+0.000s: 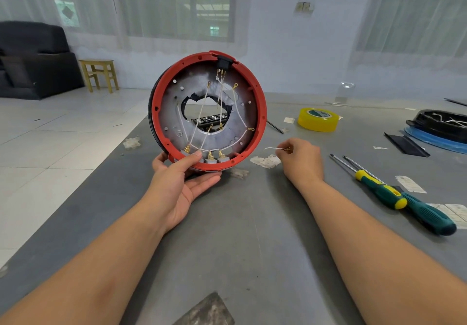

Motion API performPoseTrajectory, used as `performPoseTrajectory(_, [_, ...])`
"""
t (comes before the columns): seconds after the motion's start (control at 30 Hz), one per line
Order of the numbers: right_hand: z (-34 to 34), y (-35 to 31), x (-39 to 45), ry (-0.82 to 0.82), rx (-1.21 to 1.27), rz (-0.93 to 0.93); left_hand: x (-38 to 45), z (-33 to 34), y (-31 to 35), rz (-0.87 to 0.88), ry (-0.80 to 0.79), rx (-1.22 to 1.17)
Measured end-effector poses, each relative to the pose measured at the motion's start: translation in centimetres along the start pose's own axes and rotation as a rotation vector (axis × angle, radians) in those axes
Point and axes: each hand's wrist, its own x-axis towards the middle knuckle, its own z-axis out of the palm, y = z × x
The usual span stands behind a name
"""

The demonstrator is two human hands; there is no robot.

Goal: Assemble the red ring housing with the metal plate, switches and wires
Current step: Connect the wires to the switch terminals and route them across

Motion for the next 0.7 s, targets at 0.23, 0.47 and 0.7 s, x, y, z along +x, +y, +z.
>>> performPoseTrajectory(0.23, [-0.3, -2.4, -2.9, 0.051, 0.516, 0.089, -0.3, 0.1, 0.1, 0.007, 0.038, -0.057])
performPoseTrajectory(0.47, [-0.5, -1.9, -4.7, -0.068, 0.84, 0.248, -0.4, 0.0, 0.5, 0.024, 0.111, -0.163])
performPoseTrajectory(0.7, [-0.4, -3.8, -6.2, -0.403, 1.223, 0.269, -0.4, 0.0, 0.4, 0.043, 0.129, -0.134])
